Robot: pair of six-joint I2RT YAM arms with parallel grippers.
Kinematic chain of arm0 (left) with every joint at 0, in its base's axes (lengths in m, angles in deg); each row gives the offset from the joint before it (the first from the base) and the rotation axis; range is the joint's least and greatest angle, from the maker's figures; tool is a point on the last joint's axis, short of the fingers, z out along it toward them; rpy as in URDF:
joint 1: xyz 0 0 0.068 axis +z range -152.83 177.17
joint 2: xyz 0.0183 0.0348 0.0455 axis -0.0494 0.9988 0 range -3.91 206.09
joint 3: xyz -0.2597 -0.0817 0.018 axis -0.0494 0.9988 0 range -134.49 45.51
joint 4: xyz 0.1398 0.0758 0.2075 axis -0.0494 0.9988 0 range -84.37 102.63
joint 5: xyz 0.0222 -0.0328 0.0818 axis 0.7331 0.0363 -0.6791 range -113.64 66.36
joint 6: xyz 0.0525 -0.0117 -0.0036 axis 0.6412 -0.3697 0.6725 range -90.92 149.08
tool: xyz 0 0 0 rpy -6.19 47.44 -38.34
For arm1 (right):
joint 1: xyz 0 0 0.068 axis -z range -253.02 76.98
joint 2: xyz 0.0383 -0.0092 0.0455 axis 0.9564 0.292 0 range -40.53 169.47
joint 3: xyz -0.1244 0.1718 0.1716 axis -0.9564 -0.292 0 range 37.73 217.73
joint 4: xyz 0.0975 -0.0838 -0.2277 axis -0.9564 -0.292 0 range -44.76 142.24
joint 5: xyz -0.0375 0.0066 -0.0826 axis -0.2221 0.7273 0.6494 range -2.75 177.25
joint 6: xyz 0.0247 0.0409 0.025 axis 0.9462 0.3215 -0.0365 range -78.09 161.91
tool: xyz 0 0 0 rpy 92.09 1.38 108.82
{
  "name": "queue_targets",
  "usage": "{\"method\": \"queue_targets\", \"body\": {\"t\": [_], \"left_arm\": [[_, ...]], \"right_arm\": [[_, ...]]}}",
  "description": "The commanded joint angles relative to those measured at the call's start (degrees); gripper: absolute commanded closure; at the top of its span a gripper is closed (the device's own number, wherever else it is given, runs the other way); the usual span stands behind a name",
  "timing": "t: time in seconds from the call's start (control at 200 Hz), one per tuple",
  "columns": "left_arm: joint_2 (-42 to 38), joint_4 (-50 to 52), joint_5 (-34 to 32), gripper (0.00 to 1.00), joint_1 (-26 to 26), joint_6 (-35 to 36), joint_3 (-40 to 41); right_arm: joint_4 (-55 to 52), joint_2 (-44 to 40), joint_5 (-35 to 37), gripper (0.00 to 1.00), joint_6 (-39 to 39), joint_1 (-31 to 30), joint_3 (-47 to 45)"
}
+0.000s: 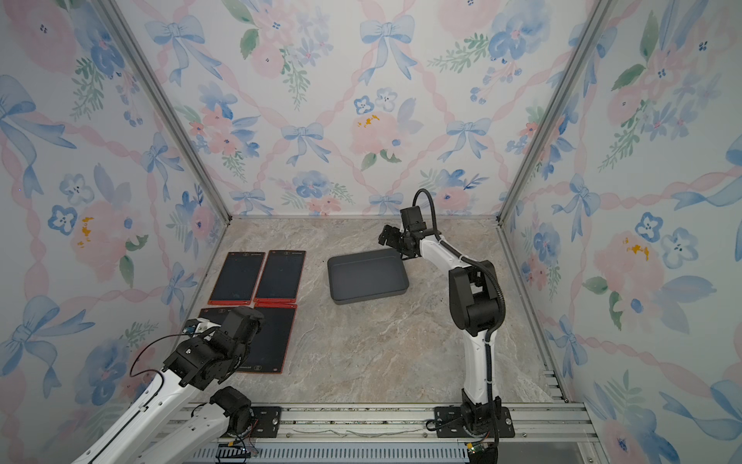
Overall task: Take out the writing tablet from the storage box
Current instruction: Reset both arms
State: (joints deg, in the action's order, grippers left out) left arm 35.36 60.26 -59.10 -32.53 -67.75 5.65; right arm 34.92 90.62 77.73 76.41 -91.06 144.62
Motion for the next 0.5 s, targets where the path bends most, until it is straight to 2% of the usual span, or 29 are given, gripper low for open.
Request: {"method": "queue_targets", "body": {"t": [0.0, 0.325, 0.495], "left_arm": [[1.4, -4.4, -2.6, 0.03, -0.1, 7.5, -1.8], [6.6, -23.1, -6.2, 0.02, 0.0, 29.2, -2.8], [11.2, -32.7, -7.7, 0.02, 0.0, 37.6, -2.7]], "right_arm": [[-2.7, -0.5, 1.8, 0.03, -1.4, 0.2, 1.5], [-5.0, -2.2, 4.6, 0.03, -2.9, 0.2, 1.8], [-6.8, -3.5, 6.6, 0.03, -3.9, 0.1, 2.3]]}}
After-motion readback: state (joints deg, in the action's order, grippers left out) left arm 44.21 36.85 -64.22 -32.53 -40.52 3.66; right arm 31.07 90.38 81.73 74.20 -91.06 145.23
